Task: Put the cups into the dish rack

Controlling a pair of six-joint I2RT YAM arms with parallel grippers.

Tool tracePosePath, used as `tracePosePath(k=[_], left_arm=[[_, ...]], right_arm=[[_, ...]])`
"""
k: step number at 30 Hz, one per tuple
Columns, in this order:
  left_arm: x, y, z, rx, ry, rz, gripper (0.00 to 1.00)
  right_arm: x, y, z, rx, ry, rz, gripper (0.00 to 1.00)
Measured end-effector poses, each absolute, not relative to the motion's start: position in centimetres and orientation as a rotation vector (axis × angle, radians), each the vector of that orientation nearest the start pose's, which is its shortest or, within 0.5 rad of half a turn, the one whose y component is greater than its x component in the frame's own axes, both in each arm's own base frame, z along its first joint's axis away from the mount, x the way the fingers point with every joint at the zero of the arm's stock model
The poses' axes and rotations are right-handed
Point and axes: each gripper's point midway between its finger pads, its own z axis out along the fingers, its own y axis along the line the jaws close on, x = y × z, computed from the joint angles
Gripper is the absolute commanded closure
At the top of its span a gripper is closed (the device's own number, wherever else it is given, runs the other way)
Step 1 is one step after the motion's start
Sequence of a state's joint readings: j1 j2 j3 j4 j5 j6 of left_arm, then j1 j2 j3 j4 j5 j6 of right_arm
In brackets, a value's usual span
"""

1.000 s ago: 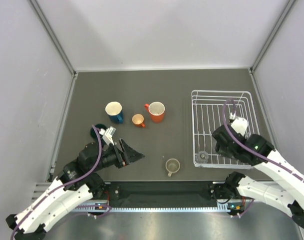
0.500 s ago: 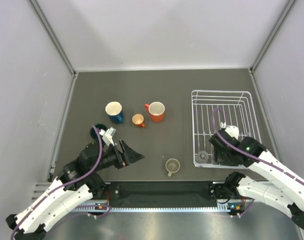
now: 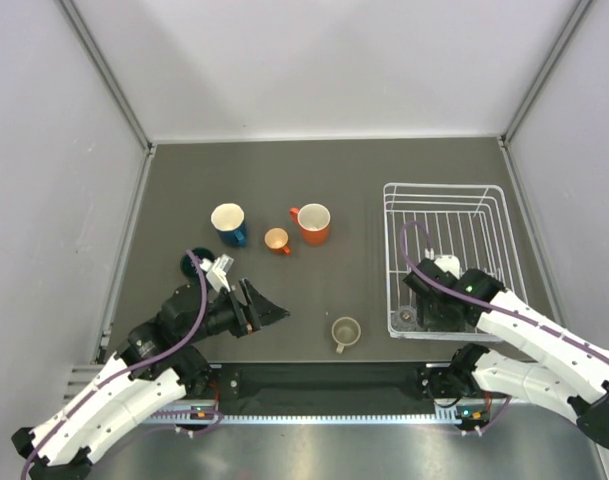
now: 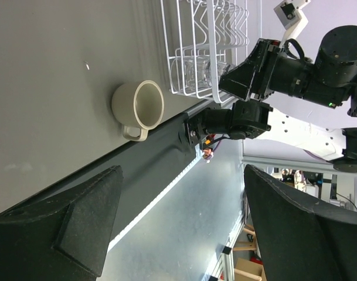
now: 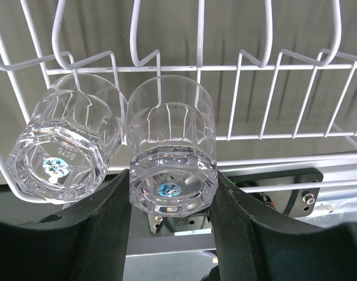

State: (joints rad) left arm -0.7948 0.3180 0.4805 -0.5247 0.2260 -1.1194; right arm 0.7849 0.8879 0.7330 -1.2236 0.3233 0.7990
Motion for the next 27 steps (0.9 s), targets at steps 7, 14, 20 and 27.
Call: tracePosePath(k=[7, 14, 20, 27], left_arm=[[9.9, -21.1, 18.2, -0.190, 2.293, -1.369, 0.13], [9.9, -21.9, 15.3, -0.167, 2.447, -1.279, 0.22], [9.9, -22.7, 13.0, -0.124, 2.601, -1.179, 0.25], [8.4, -24.6, 12.6, 0.038, 2.649, -1.106, 0.33]], right_arm=[[10.8, 7.0, 8.8, 0.050, 2.779, -0.117, 0.31], [10.7, 7.0, 8.9, 0.046, 2.780, -0.102, 0.14], [11.2, 7.5, 11.0, 0.062, 2.730, -0.033, 0.12], [12.0, 8.2, 15.9, 0.099, 2.594, 0.144, 0.11]])
